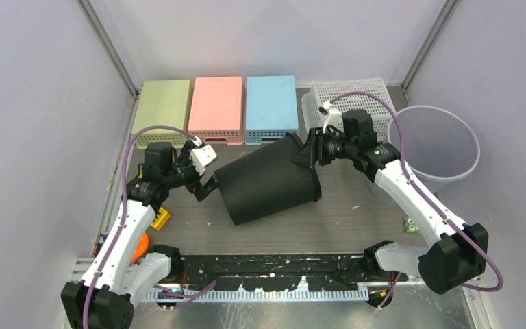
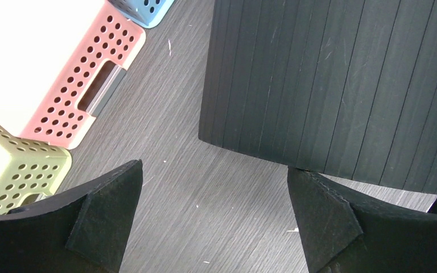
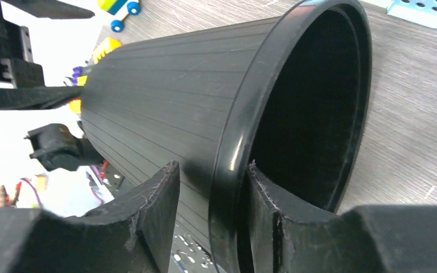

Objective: Turn the large container upside down
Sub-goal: Turn the container upside down at the center of the board.

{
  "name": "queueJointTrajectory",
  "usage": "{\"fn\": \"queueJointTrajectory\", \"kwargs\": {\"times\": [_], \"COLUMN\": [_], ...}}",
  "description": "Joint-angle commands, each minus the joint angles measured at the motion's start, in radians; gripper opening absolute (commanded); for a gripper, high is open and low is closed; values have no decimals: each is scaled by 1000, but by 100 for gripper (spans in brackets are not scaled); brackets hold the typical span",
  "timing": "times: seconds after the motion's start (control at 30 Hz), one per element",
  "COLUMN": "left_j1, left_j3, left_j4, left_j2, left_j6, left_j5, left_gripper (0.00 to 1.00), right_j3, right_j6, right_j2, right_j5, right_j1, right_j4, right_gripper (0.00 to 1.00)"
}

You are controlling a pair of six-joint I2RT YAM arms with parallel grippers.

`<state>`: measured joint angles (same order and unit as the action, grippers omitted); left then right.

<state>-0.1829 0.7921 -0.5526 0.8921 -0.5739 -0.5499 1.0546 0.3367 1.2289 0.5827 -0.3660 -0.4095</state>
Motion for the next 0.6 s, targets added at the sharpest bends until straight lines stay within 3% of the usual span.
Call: {"fn": "queueJointTrajectory", "kwargs": {"times": [0.0, 0.3, 0.57], "left_j1": [3, 3, 2], "left_j3": [1, 53, 60], "left_j4": [8, -60, -100], "left_j2": [7, 56, 62], "left_j6": [-11, -33, -50], "left_j5": [-52, -104, -131], "left_gripper": [100, 100, 100], "right_j3": [51, 188, 102], "right_j6": [-123, -198, -316], "right_j2": [-59, -56, -102], "right_j5": [-139, -330, -424], "right_j1": [-37, -68, -147], "right_j4": [-50, -231, -180], "right_gripper": [51, 53, 53]}}
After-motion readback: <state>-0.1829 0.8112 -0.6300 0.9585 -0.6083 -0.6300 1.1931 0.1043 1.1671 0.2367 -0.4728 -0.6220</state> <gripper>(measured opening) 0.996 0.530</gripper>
